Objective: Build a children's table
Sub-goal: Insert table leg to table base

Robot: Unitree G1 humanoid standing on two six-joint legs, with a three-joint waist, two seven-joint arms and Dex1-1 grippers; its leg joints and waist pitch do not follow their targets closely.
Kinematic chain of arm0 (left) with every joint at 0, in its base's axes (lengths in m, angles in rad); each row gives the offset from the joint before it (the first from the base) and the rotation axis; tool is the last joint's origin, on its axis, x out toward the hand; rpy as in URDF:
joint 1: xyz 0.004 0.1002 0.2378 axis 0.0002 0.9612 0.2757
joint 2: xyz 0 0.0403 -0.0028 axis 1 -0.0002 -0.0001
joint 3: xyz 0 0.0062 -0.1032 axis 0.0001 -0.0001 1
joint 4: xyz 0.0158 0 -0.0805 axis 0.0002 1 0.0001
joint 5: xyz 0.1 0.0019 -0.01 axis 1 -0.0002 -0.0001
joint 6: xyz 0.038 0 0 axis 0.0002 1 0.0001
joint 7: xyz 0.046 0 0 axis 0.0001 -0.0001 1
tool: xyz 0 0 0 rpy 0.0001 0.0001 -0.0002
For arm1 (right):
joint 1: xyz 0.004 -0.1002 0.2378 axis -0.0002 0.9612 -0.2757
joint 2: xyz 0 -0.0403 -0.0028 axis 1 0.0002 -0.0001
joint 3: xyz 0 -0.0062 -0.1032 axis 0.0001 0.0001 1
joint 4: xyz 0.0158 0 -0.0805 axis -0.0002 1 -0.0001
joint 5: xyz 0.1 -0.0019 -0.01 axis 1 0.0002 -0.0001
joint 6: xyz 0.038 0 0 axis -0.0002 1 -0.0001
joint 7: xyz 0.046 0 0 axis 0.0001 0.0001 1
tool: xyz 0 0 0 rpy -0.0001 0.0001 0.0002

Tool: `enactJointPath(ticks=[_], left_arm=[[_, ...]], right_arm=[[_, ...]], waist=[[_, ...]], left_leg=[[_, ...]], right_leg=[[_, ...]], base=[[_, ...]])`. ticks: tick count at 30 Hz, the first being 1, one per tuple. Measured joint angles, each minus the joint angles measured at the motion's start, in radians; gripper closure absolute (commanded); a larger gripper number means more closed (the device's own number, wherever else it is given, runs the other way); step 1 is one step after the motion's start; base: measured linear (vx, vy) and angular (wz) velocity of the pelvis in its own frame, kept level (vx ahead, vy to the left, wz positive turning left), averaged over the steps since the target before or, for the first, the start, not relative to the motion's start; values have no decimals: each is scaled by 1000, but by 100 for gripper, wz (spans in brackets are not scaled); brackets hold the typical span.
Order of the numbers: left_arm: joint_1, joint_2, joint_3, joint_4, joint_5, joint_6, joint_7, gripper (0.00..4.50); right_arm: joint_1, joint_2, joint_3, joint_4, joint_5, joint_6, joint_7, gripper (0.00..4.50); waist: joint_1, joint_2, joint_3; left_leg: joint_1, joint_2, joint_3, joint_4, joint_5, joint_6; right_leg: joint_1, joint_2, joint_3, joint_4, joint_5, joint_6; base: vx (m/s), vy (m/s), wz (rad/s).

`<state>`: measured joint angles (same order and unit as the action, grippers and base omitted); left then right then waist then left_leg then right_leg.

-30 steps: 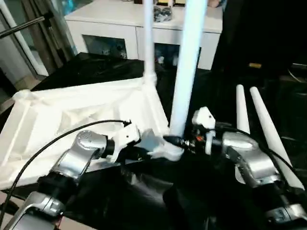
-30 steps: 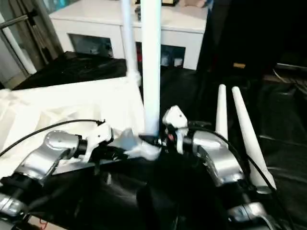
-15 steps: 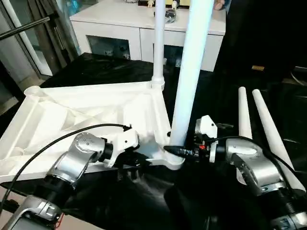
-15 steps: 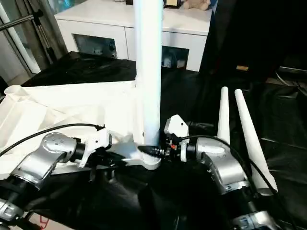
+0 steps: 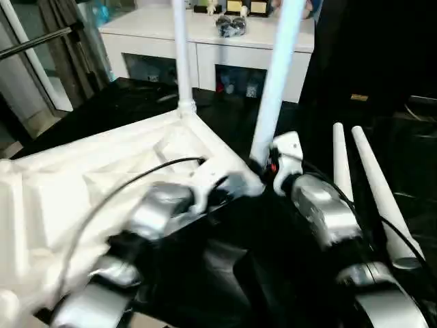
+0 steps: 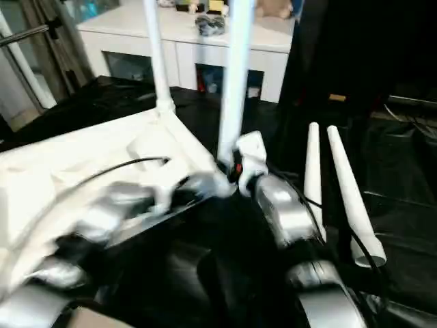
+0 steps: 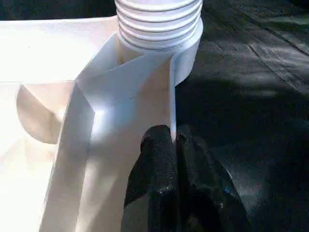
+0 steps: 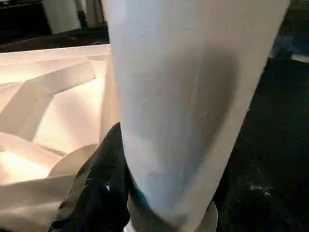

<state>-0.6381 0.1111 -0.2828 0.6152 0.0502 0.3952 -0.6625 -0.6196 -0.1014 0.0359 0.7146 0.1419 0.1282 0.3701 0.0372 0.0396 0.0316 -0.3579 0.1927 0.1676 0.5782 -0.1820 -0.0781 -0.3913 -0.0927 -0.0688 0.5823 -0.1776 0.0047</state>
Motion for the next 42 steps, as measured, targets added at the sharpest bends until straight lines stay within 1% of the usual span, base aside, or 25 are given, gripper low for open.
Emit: enactJointPath(ticks=[2,8,10,11,12,14,16,17,19,21,23,24,26,28,31,32,34,36,39,40,42], left_arm=[[0,0,0,3,0,0,1,450],[-1,1,2,11,0,0,2,450],[-8,0,4,23,1,-1,6,450],[-12,0,4,29,1,-1,9,450],[-13,0,4,30,1,-1,11,450],[-13,0,8,31,2,-3,15,450],[-14,2,13,32,4,-6,20,450],[-16,5,13,33,4,-7,21,450],[-22,10,14,38,5,-9,21,450],[-23,11,14,38,5,-11,23,450],[-23,19,15,38,5,-22,21,450],[-23,25,15,36,5,-26,19,450],[-20,37,13,24,5,-29,5,450],[-12,48,13,3,4,-36,-11,450],[1,66,13,-21,2,-49,-32,450],[6,72,13,-31,-1,-52,-39,450],[15,84,13,-55,-4,-55,-55,450],[23,91,11,-73,-5,-56,-65,450],[36,94,9,-103,-5,-56,-78,450],[37,95,9,-109,-5,-56,-80,450],[38,96,7,-120,-5,-55,-87,450]], right_arm=[[0,2,0,2,-1,0,-2,262],[-3,8,0,8,-18,-2,-2,262],[-21,14,-5,40,-27,-13,-2,262],[-26,17,-8,51,-30,-19,-5,227],[-29,20,-10,58,-31,-24,-8,227],[-32,30,-21,64,-26,-27,-12,189],[-27,39,-26,74,-22,-25,-11,187],[-22,39,-27,73,-20,-28,-11,182],[-14,39,-30,73,-17,-34,-10,150],[-10,39,-30,72,-17,-38,-5,142],[4,40,-33,73,-13,-42,14,117],[7,40,-37,72,-5,-41,27,117],[18,34,-39,55,5,-20,61,94],[35,23,-33,40,4,-5,92,80],[41,15,-25,13,5,7,128,60],[41,11,-25,3,5,15,138,60],[41,7,-25,-8,6,17,153,60],[41,5,-25,-15,5,16,160,60],[41,2,-25,-34,5,17,162,60],[41,2,-25,-40,5,17,162,60],[44,3,-24,-49,5,17,162,60]], waist=[[-1,0,0],[-4,0,0],[-5,1,0],[-6,1,0],[-6,1,0],[-8,6,3],[-9,9,4],[-9,10,5],[-13,14,7],[-14,15,9],[-16,17,12],[-19,19,14],[-22,20,19],[-21,20,23],[-18,20,23],[-17,20,23],[-8,20,23],[-3,19,22],[4,21,22],[8,22,21],[16,23,21]], left_leg=[[2,0,0,-3,0,0],[6,-1,0,-3,0,0],[7,-1,-1,-3,0,0],[7,-1,-2,-3,0,0],[7,-1,-3,-3,0,0],[6,-1,-9,-6,0,0],[4,-1,-17,-12,0,0],[3,-1,-19,-13,0,0],[2,-2,-19,-13,0,0],[2,-2,-18,-14,0,0],[2,-2,-18,-14,0,0],[1,-2,-18,-15,0,0],[1,-2,-18,-17,0,0],[0,-2,-17,-19,0,0],[-5,-1,-15,-18,0,0],[-7,-1,-15,-18,0,0],[-12,0,-13,-15,1,0],[-11,2,-11,-13,2,-1],[-11,7,-5,-14,2,-3],[-10,12,0,-15,2,-3],[-11,14,3,-15,3,-3]], right_leg=[[3,0,-1,-6,0,0],[5,0,-1,-8,0,0],[5,0,-2,-8,0,1],[6,0,-3,-9,0,1],[6,0,-4,-11,0,1],[8,0,-13,-23,-1,1],[12,-2,-28,-38,0,1],[12,-2,-31,-43,0,1],[11,-2,-29,-45,0,1],[10,-2,-28,-44,0,0],[9,-2,-29,-44,0,0],[8,-2,-29,-44,0,0],[7,-2,-29,-44,0,0],[5,-2,-29,-44,1,-2],[0,-2,-28,-41,12,-17],[-3,-2,-28,-40,15,-17],[-9,-2,-27,-38,33,-19],[-11,-2,-27,-32,40,-18],[-15,-1,-27,-21,38,-15],[-15,1,-28,-20,35,-15],[-19,1,-28,-15,29,-16]], base=[[0,0,0],[0,0,0],[0,0,0],[0,0,0],[0,0,0],[0,0,0],[0,0,0],[0,0,0],[0,0,0],[0,0,0],[0,0,0],[0,0,0],[0,0,0],[0,0,0],[0,0,0],[0,0,0],[0,0,0],[26,-14,1],[61,-30,2],[68,-30,3],[60,-20,1]])
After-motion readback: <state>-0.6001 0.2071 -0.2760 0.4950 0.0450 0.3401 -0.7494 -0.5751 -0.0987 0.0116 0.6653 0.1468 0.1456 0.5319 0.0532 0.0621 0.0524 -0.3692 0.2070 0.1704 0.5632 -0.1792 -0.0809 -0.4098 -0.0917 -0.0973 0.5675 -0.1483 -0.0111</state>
